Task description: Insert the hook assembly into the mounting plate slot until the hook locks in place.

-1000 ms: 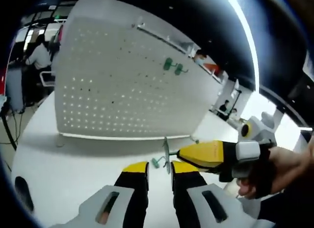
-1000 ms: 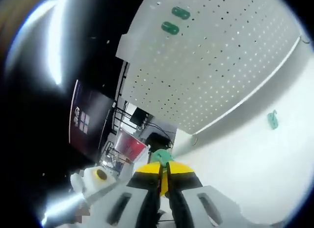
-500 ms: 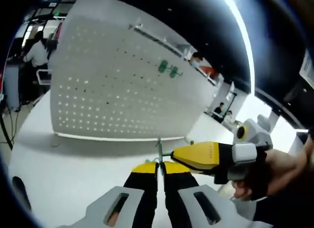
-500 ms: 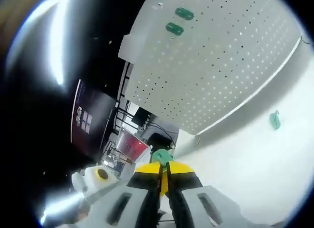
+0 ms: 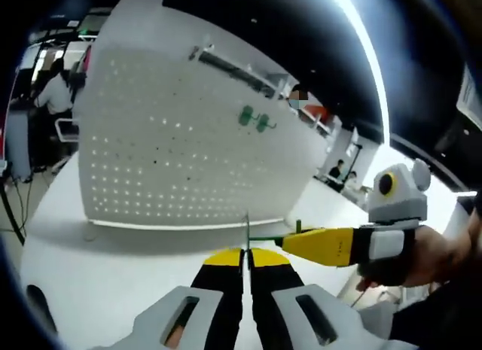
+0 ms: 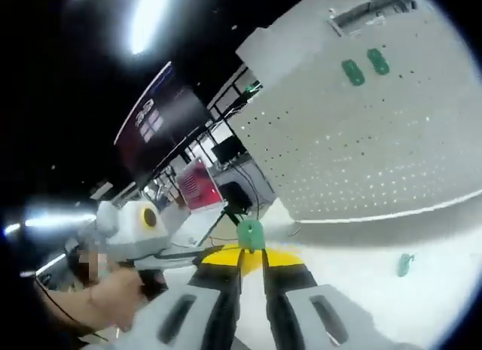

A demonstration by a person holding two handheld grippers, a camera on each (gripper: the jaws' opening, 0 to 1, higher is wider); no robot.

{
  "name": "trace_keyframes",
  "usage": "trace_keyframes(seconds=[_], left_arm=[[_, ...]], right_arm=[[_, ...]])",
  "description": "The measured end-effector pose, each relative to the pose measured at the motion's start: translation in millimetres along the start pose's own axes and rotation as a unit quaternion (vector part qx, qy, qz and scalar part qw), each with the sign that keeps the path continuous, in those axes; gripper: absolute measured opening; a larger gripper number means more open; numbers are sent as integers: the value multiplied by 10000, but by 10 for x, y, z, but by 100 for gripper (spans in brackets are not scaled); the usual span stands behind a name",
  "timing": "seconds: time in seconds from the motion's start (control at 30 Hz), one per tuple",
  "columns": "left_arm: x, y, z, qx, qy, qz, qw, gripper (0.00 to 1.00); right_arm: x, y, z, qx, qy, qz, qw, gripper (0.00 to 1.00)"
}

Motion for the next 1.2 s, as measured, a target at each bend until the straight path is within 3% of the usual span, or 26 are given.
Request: trace_keyframes(seconds=[0.17, 0.73, 0.9, 1.2], left_arm=[[53, 24, 15, -22, -91, 158, 9998, 1], [78, 21, 178, -326, -711, 397, 9961, 1], [99, 18, 197, -338, -758, 463, 9955, 1], [77, 8, 181, -216, -874, 223, 9957, 2]], right_arm=[[103, 28, -48, 27, 395, 74, 9992, 9], [117, -54, -89, 211, 164, 77, 9996, 8], [158, -54, -62, 147, 397, 130, 9990, 4], [112, -94, -24, 61, 338, 7, 9994, 1]])
Point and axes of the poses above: the point that each gripper's makers call its tool centre point, and the gripper's own axes: y roughly backward along the fingers, z roughly to its right, x roughly out of its top, the point moved 7 cm from there along y, roughly backward along the fingers, and after that the axes turned 1 degree about y, right-handed, at the moved point
